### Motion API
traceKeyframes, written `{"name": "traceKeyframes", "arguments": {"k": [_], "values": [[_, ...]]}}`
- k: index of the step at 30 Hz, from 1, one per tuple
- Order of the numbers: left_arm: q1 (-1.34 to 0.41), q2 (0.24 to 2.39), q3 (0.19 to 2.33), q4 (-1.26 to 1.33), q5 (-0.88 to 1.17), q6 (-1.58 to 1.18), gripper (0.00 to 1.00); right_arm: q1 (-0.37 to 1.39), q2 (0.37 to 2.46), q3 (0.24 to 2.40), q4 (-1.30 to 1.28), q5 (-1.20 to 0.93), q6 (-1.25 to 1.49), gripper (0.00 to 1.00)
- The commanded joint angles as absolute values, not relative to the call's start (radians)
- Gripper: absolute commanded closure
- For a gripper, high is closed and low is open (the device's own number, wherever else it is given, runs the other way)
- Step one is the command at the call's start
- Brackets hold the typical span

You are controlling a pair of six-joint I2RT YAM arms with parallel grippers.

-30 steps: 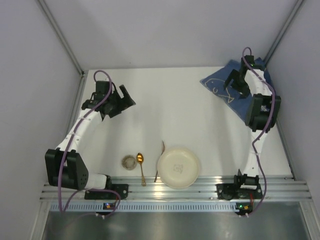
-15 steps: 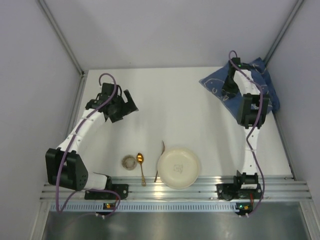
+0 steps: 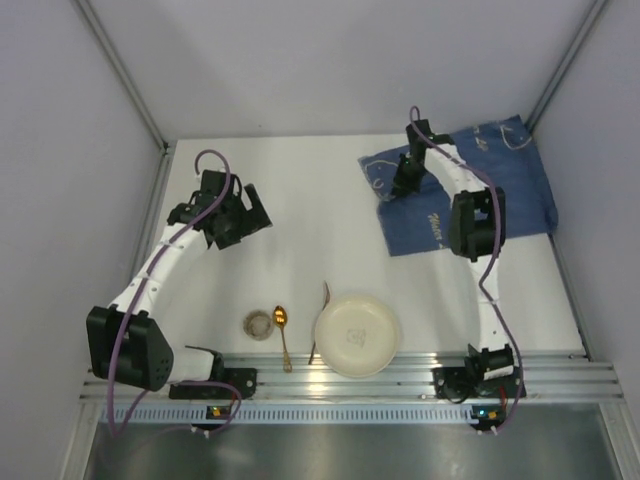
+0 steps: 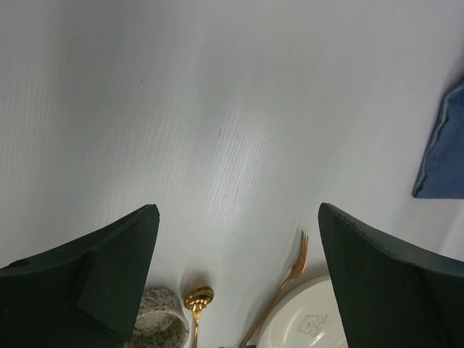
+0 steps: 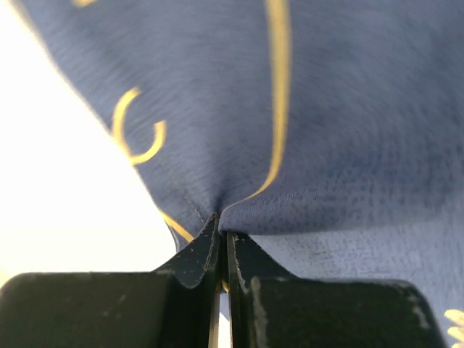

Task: Set the dinner table for one person

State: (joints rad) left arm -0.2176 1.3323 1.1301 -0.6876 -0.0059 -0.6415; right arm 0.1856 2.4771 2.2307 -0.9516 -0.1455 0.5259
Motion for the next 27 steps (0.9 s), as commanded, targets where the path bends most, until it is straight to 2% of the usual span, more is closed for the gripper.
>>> {"name": "traceKeyframes", "arguments": {"k": [1,3,4,5,6,9,11,16,20,27], "values": [[-0.218,1.322,1.132,-0.692,-0.006,-0.594,0.04,0.333,2.382,2.226,-0.777,-0.441,0.707,1.0],[-0.218,1.336,1.147,-0.689,-0.005,-0.581,0.04,0.399,2.378,2.224,-0.61,-0.521,0.849,1.0],[-0.218,1.339,1.15,-0.689,-0.005,-0.571,0.04,0.413,2.384,2.226,-0.547,-0.55,0.901,0.65],[-0.218,1.348,1.157,-0.684,-0.006,-0.565,0.04,0.437,2.401,2.23,-0.431,-0.593,0.949,0.23],[-0.218,1.354,1.166,-0.683,-0.006,-0.558,0.04,0.446,2.413,2.258,-0.392,-0.613,1.016,0.0],[-0.218,1.387,1.193,-0.681,0.031,-0.535,0.04,0.446,2.448,2.338,-0.362,-0.649,1.066,0.0],[-0.218,1.417,1.206,-0.669,0.041,-0.528,0.04,0.433,2.422,2.309,-0.362,-0.644,1.055,0.0],[-0.225,1.511,1.238,-0.614,0.098,-0.506,0.04,0.353,2.191,1.995,-0.362,-0.594,0.927,0.0],[-0.282,1.696,1.336,-0.633,0.048,-0.443,0.05,0.263,2.01,1.728,-0.367,-0.558,0.83,0.0],[-0.307,1.914,1.416,-0.689,-0.072,-0.43,0.11,0.134,1.826,1.476,-0.399,-0.529,0.743,0.0]]}}
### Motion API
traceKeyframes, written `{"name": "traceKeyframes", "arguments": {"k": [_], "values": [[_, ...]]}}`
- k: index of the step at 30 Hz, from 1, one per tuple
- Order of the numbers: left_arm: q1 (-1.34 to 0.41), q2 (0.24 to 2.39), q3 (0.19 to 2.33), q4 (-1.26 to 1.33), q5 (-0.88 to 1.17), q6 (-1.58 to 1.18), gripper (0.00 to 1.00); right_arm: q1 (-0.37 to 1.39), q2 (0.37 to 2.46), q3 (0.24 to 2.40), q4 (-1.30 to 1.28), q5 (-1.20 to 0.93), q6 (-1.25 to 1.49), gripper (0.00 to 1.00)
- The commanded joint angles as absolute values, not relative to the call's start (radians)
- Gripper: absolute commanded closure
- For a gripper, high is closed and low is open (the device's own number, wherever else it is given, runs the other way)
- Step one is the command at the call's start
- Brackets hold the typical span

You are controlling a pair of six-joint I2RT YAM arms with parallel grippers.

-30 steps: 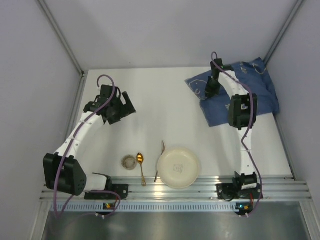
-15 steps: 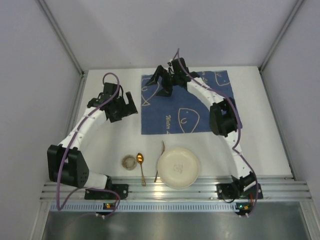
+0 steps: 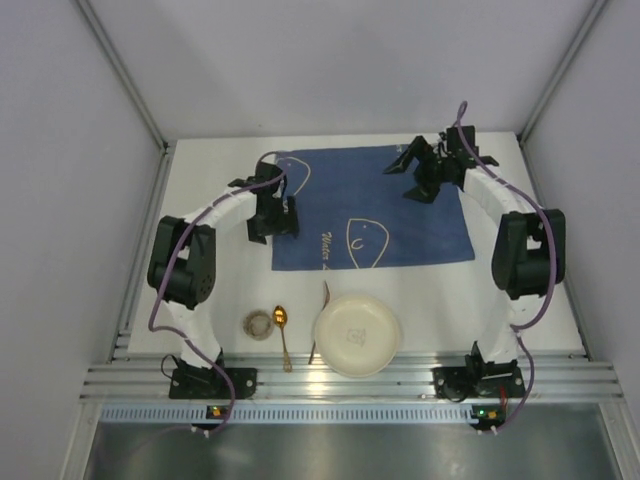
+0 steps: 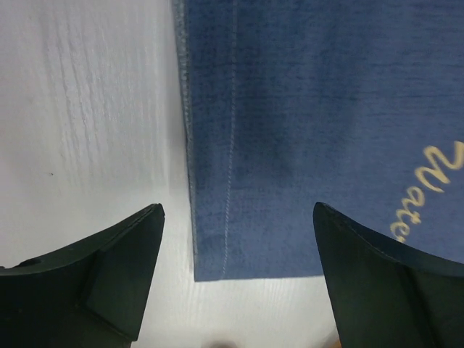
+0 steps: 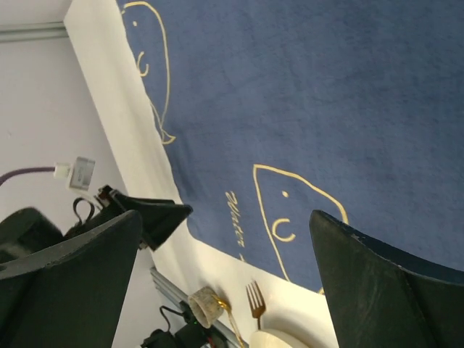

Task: Set the dinner table for one person

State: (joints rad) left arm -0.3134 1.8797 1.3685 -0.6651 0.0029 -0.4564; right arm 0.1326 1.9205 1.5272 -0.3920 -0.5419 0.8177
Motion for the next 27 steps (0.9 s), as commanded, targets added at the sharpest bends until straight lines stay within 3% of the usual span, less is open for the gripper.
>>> {"name": "traceKeyframes", "arguments": {"k": [1,5,7,8,9,12,19,27], "values": [[-0.307,1.952,1.426,-0.705,-0.087,-0.43,0.13,0.118,1.812,1.459,-0.403,-0.526,0.735,0.0],[-0.31,2.019,1.505,-0.765,-0.132,-0.445,0.16,0.087,1.76,1.384,-0.411,-0.523,0.71,0.0],[-0.314,2.042,1.514,-0.767,-0.124,-0.443,0.24,0.069,1.755,1.373,-0.413,-0.525,0.703,0.0],[-0.318,2.049,1.52,-0.769,-0.114,-0.44,0.32,0.064,1.753,1.367,-0.414,-0.529,0.7,0.0],[-0.325,2.062,1.526,-0.77,-0.107,-0.433,0.53,0.058,1.755,1.367,-0.414,-0.531,0.698,0.0],[-0.34,2.105,1.54,-0.805,-0.129,-0.442,0.82,0.035,1.759,1.37,-0.417,-0.538,0.693,0.0],[-0.342,2.091,1.49,-0.845,-0.236,-0.509,0.94,0.014,1.779,1.385,-0.419,-0.554,0.686,0.0],[-0.339,2.016,1.411,-0.868,-0.296,-0.54,0.91,0.012,1.775,1.362,-0.426,-0.552,0.663,0.0]]}}
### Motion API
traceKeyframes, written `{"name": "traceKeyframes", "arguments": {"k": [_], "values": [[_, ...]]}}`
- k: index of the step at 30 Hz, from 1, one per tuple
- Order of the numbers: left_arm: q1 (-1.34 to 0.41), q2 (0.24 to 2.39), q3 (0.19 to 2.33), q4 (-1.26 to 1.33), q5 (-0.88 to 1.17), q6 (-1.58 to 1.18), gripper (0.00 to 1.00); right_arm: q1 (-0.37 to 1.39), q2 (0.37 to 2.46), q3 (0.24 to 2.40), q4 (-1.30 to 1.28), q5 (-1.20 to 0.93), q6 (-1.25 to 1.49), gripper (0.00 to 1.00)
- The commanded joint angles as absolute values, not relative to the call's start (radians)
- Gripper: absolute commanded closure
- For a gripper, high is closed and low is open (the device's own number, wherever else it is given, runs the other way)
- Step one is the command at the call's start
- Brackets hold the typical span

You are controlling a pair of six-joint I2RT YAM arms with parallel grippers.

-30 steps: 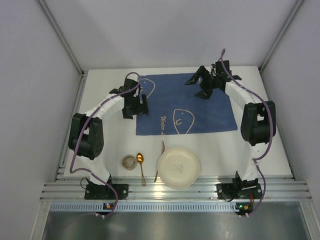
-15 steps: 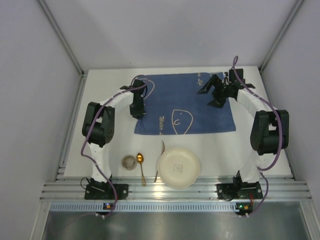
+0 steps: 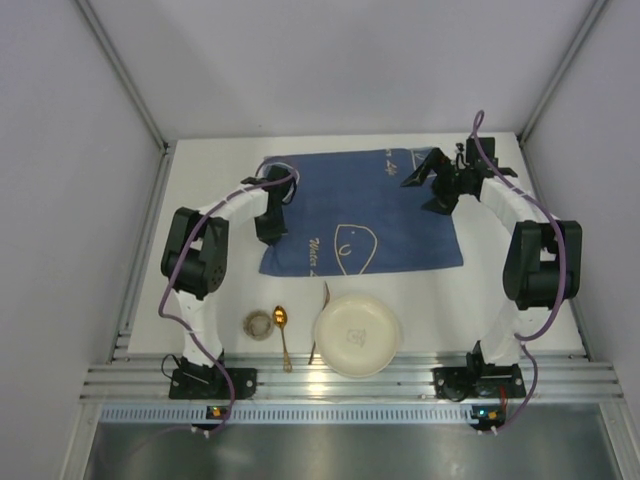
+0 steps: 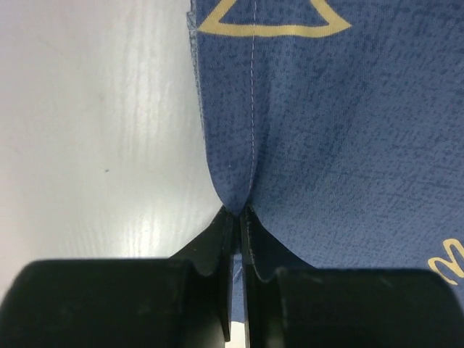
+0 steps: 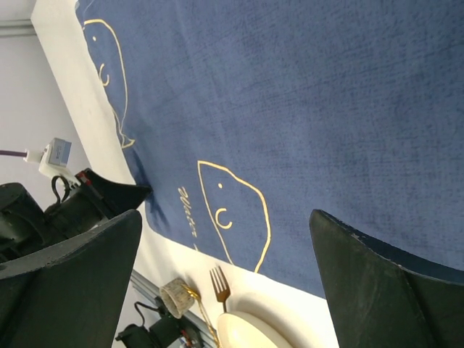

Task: Set the dinner table for one person

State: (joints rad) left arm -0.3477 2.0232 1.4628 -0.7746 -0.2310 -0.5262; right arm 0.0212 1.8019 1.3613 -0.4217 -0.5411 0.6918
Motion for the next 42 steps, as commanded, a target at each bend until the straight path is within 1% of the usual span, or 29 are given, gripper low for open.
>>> {"name": "traceKeyframes", "arguments": {"k": [1,4,5,6,7,8,9,12,16,18,24,26,28,29,35,40,42], "values": [[-0.339,2.014,1.407,-0.87,-0.298,-0.537,0.9,0.014,1.775,1.355,-0.428,-0.555,0.661,0.0],[-0.337,2.0,1.402,-0.879,-0.33,-0.531,0.83,0.014,1.773,1.345,-0.428,-0.558,0.658,0.0],[-0.336,1.994,1.402,-0.885,-0.347,-0.529,0.76,0.014,1.773,1.345,-0.428,-0.56,0.658,0.0],[-0.336,1.981,1.402,-0.888,-0.354,-0.529,0.55,0.014,1.772,1.347,-0.429,-0.56,0.657,0.0],[-0.336,1.97,1.405,-0.893,-0.359,-0.528,0.41,0.014,1.77,1.347,-0.43,-0.561,0.655,0.0],[-0.334,1.944,1.41,-0.905,-0.368,-0.523,0.23,0.014,1.769,1.35,-0.43,-0.56,0.655,0.0],[-0.334,1.931,1.42,-0.913,-0.374,-0.523,0.17,0.012,1.766,1.348,-0.431,-0.56,0.652,0.0],[-0.333,1.852,1.44,-0.945,-0.38,-0.525,0.11,0.014,1.758,1.344,-0.436,-0.558,0.647,0.0],[-0.319,1.732,1.422,-0.953,-0.344,-0.535,0.11,0.014,1.743,1.328,-0.443,-0.558,0.641,0.0],[-0.311,1.66,1.369,-0.954,-0.313,-0.549,0.12,0.015,1.732,1.312,-0.445,-0.558,0.637,0.0],[-0.304,1.508,1.191,-0.999,-0.298,-0.597,0.2,0.012,1.707,1.27,-0.469,-0.551,0.623,0.0],[-0.302,1.442,1.152,-1.017,-0.24,-0.62,0.25,0.012,1.709,1.27,-0.492,-0.545,0.618,0.0],[-0.302,1.392,1.1,-1.019,-0.18,-0.629,0.25,0.012,1.71,1.273,-0.508,-0.535,0.606,0.0],[-0.302,1.349,1.086,-1.029,-0.119,-0.627,0.25,0.012,1.71,1.275,-0.514,-0.534,0.604,0.0],[-0.302,1.252,1.065,-1.216,-0.055,-0.652,0.27,0.011,1.709,1.278,-0.538,-0.52,0.589,0.0],[-0.302,1.169,0.968,-1.247,-0.006,-0.696,0.32,0.012,1.715,1.256,-0.54,-0.522,0.592,0.0],[-0.302,1.128,0.913,-1.247,0.032,-0.715,0.32,0.011,1.71,1.249,-0.538,-0.522,0.591,0.0]]}}
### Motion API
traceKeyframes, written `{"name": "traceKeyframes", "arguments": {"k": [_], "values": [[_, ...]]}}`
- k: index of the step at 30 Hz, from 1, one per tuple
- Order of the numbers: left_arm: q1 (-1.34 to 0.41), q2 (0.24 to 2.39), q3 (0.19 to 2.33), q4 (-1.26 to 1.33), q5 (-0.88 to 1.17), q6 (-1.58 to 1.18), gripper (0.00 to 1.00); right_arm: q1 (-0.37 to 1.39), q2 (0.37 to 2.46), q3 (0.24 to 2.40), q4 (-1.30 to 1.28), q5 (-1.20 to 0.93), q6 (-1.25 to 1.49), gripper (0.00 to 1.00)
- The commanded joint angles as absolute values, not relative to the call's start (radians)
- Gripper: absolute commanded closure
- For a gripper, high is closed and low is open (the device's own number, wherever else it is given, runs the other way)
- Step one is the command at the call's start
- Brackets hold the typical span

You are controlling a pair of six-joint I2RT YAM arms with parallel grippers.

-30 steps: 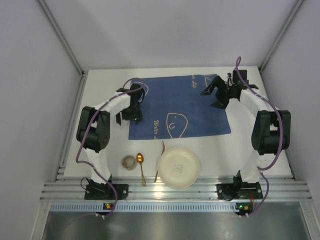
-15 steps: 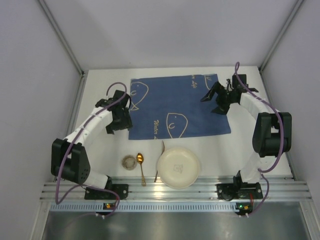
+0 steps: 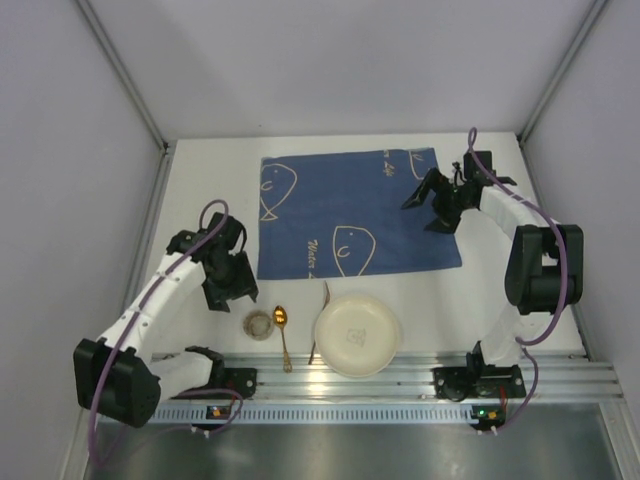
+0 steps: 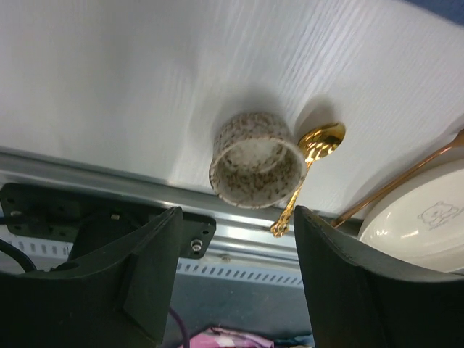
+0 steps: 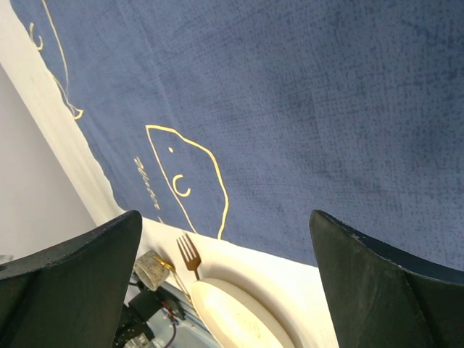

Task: Set the dinner table for one person

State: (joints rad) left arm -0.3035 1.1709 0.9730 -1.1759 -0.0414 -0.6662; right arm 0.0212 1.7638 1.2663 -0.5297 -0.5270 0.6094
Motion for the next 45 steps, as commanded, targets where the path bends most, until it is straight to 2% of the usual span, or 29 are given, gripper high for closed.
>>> {"name": "traceKeyframes", "arguments": {"k": [1,9,21,25,27,28,35,38,39,41,45], "values": [[-0.302,1.114,0.899,-1.249,0.047,-0.732,0.32,0.011,1.709,1.246,-0.541,-0.519,0.589,0.0],[-0.304,1.085,0.779,-1.206,0.049,-0.799,0.32,0.011,1.687,1.197,-0.546,-0.511,0.568,0.0],[-0.304,1.19,0.73,-1.109,-0.034,-0.79,0.36,0.009,1.678,1.178,-0.561,-0.499,0.546,0.0],[-0.304,1.261,0.721,-1.049,-0.046,-0.785,0.48,0.011,1.678,1.174,-0.563,-0.497,0.545,0.0],[-0.301,1.273,0.73,-1.048,-0.07,-0.796,0.5,0.011,1.68,1.172,-0.563,-0.495,0.543,0.0],[-0.301,1.281,0.73,-1.048,-0.074,-0.798,0.55,0.011,1.68,1.172,-0.563,-0.495,0.542,0.0],[-0.302,1.307,0.75,-1.094,-0.113,-0.83,0.57,0.011,1.687,1.175,-0.565,-0.491,0.541,0.0],[-0.307,1.336,0.756,-1.086,-0.129,-0.836,0.63,0.011,1.695,1.18,-0.565,-0.491,0.545,0.0],[-0.308,1.344,0.761,-1.085,-0.133,-0.847,0.76,0.011,1.698,1.181,-0.566,-0.491,0.545,0.0],[-0.313,1.362,0.768,-1.08,-0.156,-0.859,0.81,0.011,1.7,1.184,-0.565,-0.492,0.546,0.0],[-0.314,1.391,0.79,-1.081,-0.186,-0.868,1.0,0.011,1.7,1.19,-0.566,-0.494,0.548,0.0]]}}
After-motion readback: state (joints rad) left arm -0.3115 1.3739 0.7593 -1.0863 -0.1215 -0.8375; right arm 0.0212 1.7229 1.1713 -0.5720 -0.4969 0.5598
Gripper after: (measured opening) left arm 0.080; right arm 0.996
